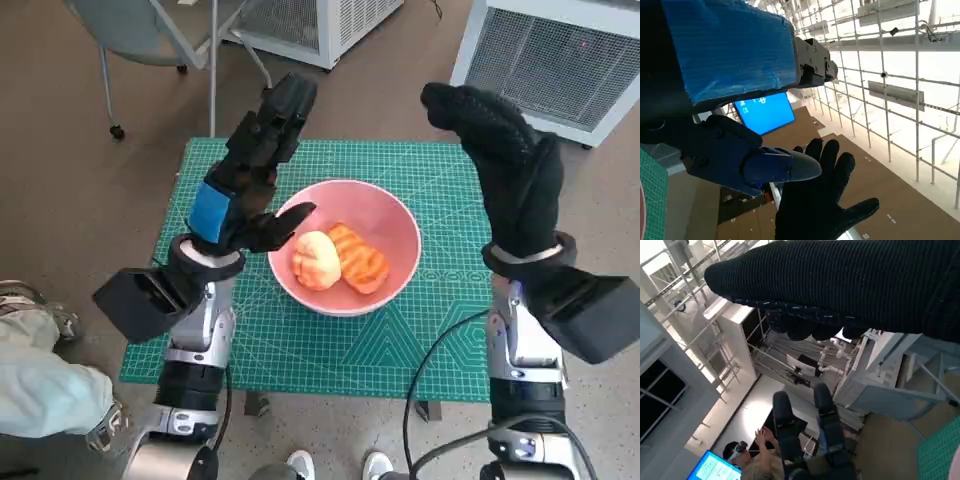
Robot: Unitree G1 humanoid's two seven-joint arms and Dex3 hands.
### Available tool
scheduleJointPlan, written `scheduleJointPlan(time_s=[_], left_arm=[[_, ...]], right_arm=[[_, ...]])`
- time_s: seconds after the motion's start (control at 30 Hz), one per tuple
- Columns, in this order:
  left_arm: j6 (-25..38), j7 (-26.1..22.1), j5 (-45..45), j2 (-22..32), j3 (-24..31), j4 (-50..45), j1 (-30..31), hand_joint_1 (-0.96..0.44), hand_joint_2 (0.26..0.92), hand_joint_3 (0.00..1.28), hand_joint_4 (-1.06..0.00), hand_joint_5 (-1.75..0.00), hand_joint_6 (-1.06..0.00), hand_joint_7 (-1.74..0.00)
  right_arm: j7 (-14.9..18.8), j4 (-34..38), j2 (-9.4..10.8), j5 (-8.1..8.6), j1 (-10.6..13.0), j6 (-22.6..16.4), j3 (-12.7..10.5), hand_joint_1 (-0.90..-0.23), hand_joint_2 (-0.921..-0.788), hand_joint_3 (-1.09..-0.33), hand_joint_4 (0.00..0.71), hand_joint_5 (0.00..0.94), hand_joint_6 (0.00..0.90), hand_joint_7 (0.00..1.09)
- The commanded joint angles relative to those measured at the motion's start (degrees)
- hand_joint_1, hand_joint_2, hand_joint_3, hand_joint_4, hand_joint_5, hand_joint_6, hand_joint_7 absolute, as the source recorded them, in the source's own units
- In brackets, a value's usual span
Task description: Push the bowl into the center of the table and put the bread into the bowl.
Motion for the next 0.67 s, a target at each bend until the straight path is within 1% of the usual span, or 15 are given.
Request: scheduleJointPlan(time_s=[0.03, 0.33, 0.67], left_arm=[[-1.22, 0.76, 0.88, -0.06, 0.25, 0.79, 0.21, -0.58, 0.921, 0.38, -0.05, 0.00, -0.16, -0.05], [-1.07, 0.99, 1.32, 0.35, 0.28, 1.03, 0.08, -0.59, 0.921, 0.37, -0.05, 0.00, -0.16, -0.05], [-0.83, 1.04, 1.63, 0.55, -0.01, -0.44, 0.87, -0.60, 0.921, 0.37, -0.06, 0.00, -0.16, -0.05]], right_arm=[[-0.52, 1.52, -0.01, -0.70, 0.09, 0.01, 0.05, -0.677, -0.921, -0.744, 0.162, 0.000, -0.001, 0.49], [-0.84, 2.40, 0.20, -0.98, 0.14, -0.30, 0.16, -0.675, -0.921, -0.747, 0.159, 0.001, -0.001, 0.49], [-0.81, 2.19, 0.40, -0.39, 1.04, -0.01, 0.06, -0.685, -0.921, -0.742, 0.161, 0.002, -0.001, 0.48]])
